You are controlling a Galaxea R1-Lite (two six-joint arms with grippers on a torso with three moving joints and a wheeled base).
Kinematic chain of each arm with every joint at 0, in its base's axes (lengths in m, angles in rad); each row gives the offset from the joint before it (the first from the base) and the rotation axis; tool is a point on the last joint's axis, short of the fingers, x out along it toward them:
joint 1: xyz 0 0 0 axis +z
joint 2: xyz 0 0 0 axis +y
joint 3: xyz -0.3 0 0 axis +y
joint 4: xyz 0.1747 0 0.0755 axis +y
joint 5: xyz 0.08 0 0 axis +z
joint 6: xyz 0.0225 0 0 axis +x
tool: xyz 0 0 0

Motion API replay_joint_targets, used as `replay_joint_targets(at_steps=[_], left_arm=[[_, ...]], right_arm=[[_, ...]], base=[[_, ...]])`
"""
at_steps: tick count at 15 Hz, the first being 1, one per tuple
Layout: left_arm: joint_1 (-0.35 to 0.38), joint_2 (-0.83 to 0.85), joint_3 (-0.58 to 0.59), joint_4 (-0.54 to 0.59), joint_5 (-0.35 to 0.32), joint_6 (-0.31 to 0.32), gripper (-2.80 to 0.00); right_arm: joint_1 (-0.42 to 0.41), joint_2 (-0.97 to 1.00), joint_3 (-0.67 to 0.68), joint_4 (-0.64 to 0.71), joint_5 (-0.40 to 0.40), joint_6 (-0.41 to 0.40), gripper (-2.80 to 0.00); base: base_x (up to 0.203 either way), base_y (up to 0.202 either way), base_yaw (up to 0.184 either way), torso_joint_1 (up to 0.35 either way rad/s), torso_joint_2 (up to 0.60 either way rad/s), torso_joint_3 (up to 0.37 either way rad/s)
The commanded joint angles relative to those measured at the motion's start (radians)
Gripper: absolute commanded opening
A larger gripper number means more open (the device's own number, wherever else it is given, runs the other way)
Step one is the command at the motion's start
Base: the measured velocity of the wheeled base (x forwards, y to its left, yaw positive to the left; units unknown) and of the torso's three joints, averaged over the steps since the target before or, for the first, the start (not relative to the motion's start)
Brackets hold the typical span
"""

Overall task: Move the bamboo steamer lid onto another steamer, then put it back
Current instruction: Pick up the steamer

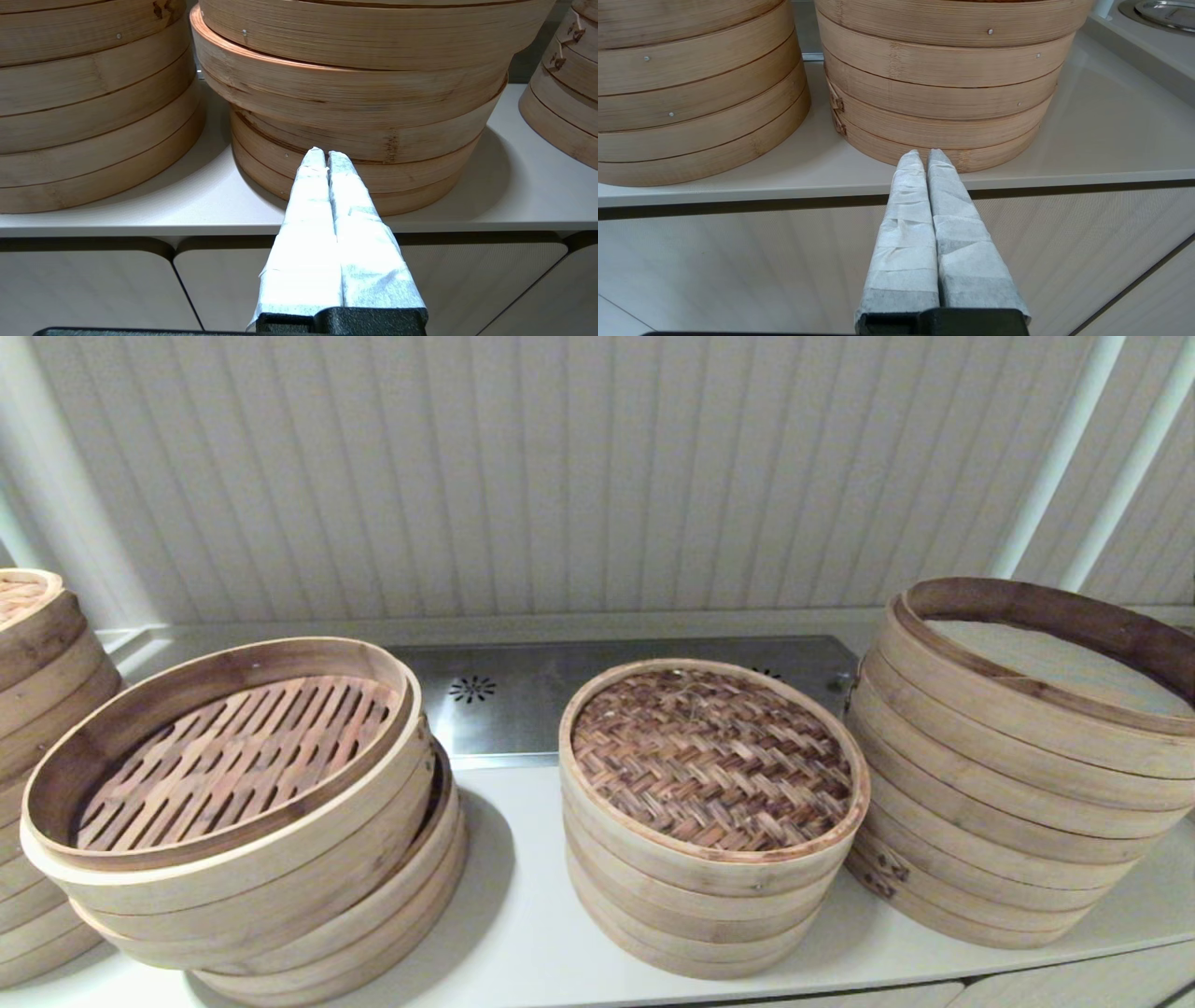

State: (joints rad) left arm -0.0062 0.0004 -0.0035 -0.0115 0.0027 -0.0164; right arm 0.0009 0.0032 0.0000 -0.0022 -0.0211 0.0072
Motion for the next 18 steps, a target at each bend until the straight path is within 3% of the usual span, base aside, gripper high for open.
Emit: replay_joint_targets(at_steps=[1,12,14,18], left_arm=[[0.000,0.000,0.000,-0.001,0.000,0.000,-2.80],[0.000,0.000,-0.001,0.001,0.000,0.000,-2.80],[0.000,0.001,-0.001,-0.001,0.000,0.000,-2.80],[0.000,0.001,-0.001,0.000,0.000,0.000,-2.80]], right_arm=[[-0.001,0.000,0.005,-0.001,0.001,0.000,-2.80],[0.001,0.006,-0.053,0.046,0.022,-0.015,-2.80],[0.001,0.081,-0.220,0.115,0.052,-0.013,-2.80],[0.004,0.492,-0.597,0.176,0.119,-0.009,-2.80]], base=[[0.000,0.000,0.000,0.000,0.00,0.000],[0.000,0.000,0.000,0.000,0.00,0.000],[0.000,0.000,0.000,0.000,0.00,0.000],[0.000,0.000,0.000,0.000,0.00,0.000]])
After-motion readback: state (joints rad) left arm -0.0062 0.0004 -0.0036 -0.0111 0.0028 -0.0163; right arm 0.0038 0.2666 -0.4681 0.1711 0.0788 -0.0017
